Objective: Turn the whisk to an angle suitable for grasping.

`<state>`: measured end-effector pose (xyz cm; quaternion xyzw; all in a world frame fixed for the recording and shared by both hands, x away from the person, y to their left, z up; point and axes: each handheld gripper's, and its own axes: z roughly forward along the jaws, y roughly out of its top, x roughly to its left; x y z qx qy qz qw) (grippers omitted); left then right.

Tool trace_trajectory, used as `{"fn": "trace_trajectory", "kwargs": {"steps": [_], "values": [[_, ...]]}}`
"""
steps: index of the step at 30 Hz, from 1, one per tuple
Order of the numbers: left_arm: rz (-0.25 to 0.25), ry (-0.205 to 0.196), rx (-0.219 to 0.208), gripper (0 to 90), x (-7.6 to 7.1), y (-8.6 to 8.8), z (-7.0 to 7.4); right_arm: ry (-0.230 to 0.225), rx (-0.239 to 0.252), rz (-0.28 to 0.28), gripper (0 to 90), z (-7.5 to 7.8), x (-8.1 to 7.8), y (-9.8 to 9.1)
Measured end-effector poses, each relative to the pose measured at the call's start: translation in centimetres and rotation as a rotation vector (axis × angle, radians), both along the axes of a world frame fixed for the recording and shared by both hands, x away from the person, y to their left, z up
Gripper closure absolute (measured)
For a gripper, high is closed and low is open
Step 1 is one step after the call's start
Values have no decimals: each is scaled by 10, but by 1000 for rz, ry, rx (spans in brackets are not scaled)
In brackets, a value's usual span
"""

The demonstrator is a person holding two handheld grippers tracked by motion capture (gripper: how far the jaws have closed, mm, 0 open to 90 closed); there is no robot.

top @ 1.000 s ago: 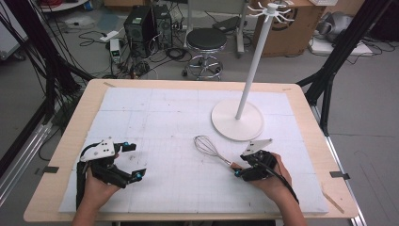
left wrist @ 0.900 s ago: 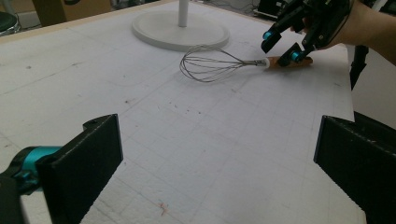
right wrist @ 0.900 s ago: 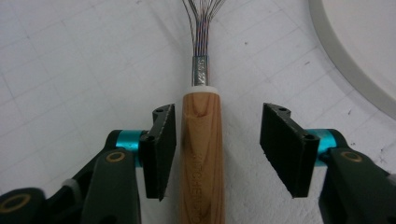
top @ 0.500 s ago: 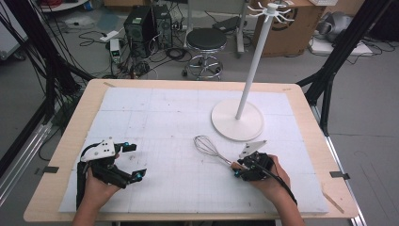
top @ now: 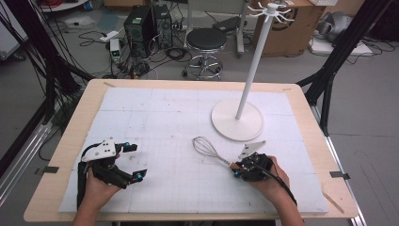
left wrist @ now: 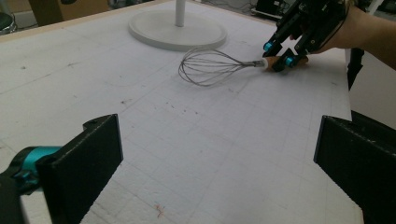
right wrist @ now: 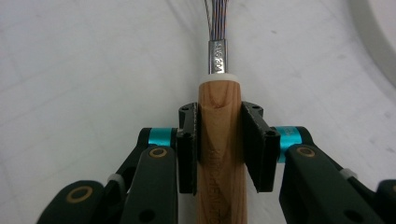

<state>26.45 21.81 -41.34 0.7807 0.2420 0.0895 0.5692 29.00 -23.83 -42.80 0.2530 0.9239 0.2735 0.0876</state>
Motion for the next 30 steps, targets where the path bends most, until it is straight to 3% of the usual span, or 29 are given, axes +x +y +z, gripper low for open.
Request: {"fn": "trace_trajectory", "kwargs": {"steps": [2,6,11,13,15,19,22,25,30], "values": [[0,1,-2,18,0,0,0,4,10,13,691,-1,-1,3],[0,0,-3,17,-1,0,1,5,32,90,691,-2,-6,25],[-2,-4,-4,17,-1,1,1,-12,38,119,674,-4,-9,42],[-3,-3,-5,17,-1,1,1,-17,42,118,647,-3,-9,42],[1,-2,-7,18,-1,1,1,-16,52,97,542,-2,-8,38],[1,-4,-12,17,0,3,1,-3,55,99,535,0,-9,28],[5,-5,-15,17,1,3,1,29,34,108,554,-3,-8,19],[6,-3,-12,17,2,1,1,36,52,114,667,-3,-8,14],[-4,-6,-10,17,2,-1,2,18,52,130,692,-2,-9,17]]}}
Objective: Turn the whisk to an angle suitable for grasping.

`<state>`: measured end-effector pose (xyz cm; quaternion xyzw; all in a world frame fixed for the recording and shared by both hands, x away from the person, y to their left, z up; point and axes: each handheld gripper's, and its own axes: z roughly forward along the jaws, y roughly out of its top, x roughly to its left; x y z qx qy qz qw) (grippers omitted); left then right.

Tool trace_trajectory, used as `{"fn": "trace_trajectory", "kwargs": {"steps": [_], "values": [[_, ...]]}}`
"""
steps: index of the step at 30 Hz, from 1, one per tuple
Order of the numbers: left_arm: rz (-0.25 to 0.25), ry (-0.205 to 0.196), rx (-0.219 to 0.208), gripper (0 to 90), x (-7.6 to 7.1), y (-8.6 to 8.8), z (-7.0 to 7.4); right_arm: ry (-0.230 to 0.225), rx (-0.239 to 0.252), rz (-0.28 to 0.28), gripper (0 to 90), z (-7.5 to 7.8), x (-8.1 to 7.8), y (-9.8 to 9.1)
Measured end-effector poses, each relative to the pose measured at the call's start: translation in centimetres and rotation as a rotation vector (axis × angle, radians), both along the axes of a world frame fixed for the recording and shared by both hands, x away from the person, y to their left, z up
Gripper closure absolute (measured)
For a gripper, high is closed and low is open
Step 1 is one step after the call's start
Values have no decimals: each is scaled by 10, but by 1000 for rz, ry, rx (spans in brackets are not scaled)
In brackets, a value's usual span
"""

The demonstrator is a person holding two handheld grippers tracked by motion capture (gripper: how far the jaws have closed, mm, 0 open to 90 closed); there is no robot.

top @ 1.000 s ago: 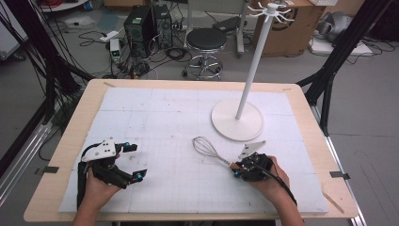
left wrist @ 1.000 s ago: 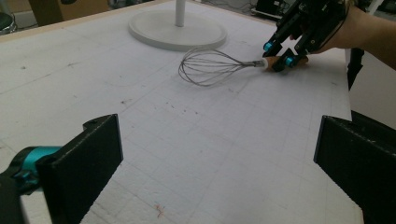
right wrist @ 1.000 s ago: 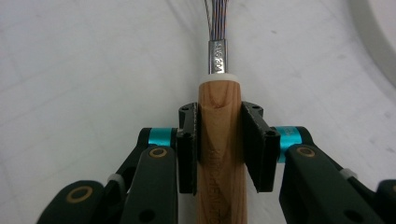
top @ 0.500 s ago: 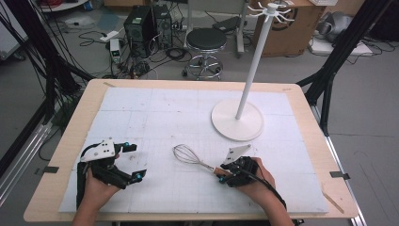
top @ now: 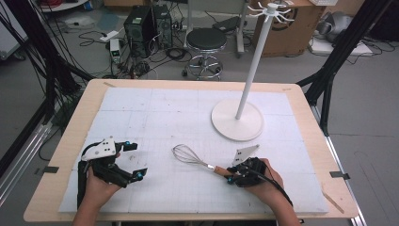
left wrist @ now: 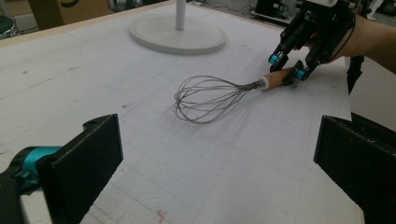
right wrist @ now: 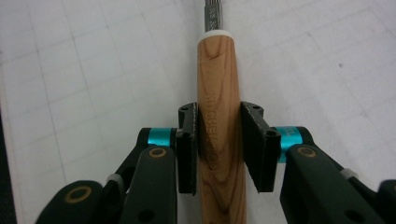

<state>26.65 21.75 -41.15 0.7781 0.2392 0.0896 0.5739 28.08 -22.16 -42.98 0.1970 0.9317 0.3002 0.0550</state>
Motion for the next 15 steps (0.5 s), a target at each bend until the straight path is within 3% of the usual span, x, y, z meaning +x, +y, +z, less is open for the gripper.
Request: {"fn": "trace_trajectory", "kwargs": {"steps": [4,15], "values": [[3,0,13,17,1,-1,0,-11,9,13,698,0,1,7],[-2,-3,-4,18,-1,1,2,-2,13,102,700,-1,13,53]]}}
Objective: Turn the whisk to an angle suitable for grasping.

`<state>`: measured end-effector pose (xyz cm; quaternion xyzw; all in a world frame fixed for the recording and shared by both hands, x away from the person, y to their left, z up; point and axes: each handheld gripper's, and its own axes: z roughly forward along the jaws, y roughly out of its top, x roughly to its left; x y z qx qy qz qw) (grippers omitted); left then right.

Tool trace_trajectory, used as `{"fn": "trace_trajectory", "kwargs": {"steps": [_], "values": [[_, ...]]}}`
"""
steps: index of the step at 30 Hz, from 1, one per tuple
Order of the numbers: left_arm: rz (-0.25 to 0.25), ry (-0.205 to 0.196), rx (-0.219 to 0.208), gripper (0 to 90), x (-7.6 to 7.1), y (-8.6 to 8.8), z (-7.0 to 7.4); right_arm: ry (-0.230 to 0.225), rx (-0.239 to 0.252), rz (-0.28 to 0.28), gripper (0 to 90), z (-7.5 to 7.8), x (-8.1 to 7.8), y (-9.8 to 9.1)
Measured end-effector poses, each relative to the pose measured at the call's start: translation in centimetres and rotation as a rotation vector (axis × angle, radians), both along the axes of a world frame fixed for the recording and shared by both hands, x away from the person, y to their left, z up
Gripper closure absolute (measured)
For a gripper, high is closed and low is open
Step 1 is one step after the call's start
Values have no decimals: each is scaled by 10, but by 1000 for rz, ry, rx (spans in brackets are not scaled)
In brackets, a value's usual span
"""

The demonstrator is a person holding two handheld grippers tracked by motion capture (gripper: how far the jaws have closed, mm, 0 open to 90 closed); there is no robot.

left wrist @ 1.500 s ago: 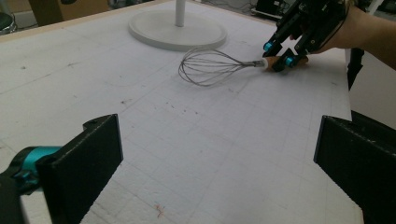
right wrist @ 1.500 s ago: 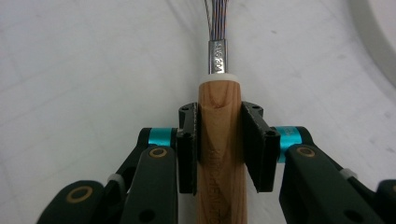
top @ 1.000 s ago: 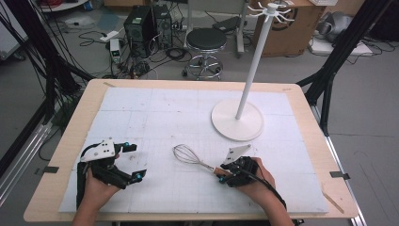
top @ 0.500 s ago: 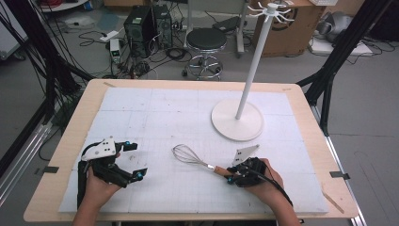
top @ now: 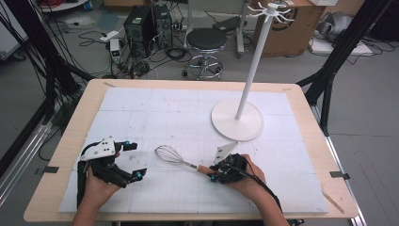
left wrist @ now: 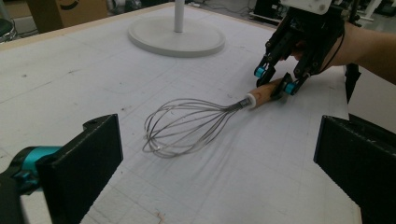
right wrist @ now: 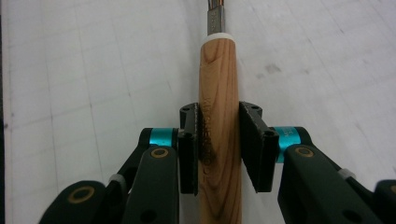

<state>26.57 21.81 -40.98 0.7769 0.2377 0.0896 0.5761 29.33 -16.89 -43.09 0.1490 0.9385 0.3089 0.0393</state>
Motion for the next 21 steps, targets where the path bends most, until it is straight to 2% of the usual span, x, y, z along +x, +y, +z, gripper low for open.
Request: {"fn": "trace_trajectory", "kwargs": {"steps": [2,3,4,5,9,13,15,16,19,21], "values": [[-2,0,0,18,0,-1,0,-1,-9,15,700,1,1,10],[-2,0,-2,17,0,-1,0,-3,-9,41,700,1,2,20],[-4,-2,-1,17,0,-1,0,-3,-9,41,700,1,2,20],[-5,-1,0,18,0,-2,0,0,-12,67,700,1,5,30],[-4,-1,-3,17,0,-1,0,1,-8,100,700,0,8,49],[-5,-3,0,17,0,-1,0,-7,-25,142,700,2,8,71],[-4,-2,-3,18,0,-1,0,-7,-26,147,700,2,8,77],[-3,-3,-4,18,0,-1,0,-10,-25,161,700,2,8,86],[1,-3,-9,18,-1,0,1,-18,-19,163,692,1,9,92],[4,-3,-7,18,0,2,0,-22,-24,143,617,-1,9,90]]}}
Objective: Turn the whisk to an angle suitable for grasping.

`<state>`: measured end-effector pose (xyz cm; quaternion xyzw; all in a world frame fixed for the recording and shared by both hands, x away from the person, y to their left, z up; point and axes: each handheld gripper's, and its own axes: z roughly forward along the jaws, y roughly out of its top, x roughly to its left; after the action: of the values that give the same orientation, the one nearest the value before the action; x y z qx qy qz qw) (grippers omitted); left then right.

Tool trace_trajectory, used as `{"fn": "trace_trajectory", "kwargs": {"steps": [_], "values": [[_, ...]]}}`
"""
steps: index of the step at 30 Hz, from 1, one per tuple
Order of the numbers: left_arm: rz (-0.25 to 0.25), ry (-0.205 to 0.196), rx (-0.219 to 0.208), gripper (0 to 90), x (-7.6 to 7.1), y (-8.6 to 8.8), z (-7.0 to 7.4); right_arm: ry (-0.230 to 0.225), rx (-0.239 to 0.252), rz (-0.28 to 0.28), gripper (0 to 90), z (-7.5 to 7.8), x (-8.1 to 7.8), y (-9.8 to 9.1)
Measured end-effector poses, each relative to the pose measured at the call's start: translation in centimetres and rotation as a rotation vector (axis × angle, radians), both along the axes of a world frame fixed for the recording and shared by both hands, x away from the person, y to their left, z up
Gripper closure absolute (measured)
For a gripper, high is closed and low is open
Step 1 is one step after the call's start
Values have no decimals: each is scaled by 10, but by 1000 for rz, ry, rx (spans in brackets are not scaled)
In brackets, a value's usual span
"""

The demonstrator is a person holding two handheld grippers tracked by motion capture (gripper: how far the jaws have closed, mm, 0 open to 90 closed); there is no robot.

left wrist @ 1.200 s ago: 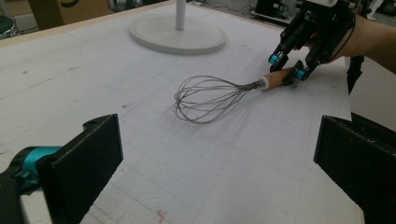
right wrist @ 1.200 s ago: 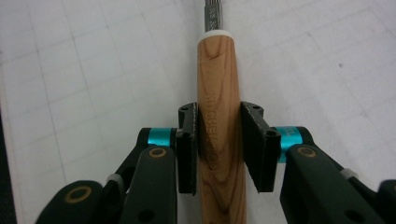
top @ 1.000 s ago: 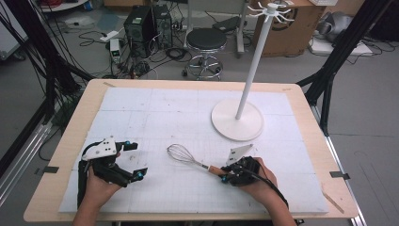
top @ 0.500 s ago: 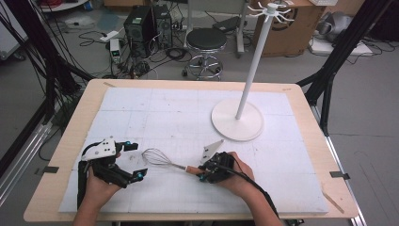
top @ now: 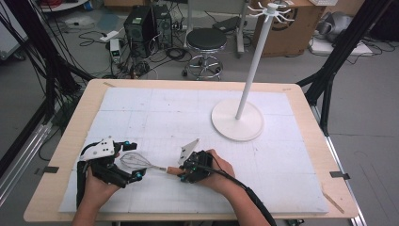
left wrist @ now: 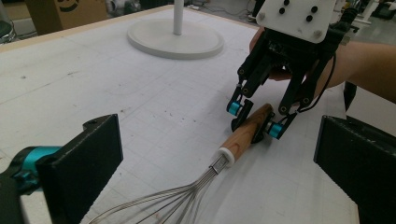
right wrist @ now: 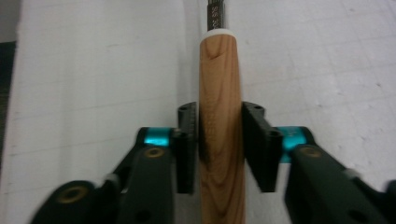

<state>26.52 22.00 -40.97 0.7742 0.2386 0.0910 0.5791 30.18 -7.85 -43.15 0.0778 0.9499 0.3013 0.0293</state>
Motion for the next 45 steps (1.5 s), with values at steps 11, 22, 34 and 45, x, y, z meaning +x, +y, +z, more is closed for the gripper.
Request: {"fn": "trace_trajectory", "kwargs": {"steps": [11,22,34,45], "values": [[-2,2,1,18,0,0,0,-12,10,-94,471,-2,-7,-37],[1,3,1,18,0,1,0,-46,-2,-159,471,-1,-1,-52],[0,4,0,17,0,1,-1,-74,9,-278,441,-3,15,-62],[2,4,1,18,0,0,-1,-86,16,-358,415,-4,28,-65]]}}
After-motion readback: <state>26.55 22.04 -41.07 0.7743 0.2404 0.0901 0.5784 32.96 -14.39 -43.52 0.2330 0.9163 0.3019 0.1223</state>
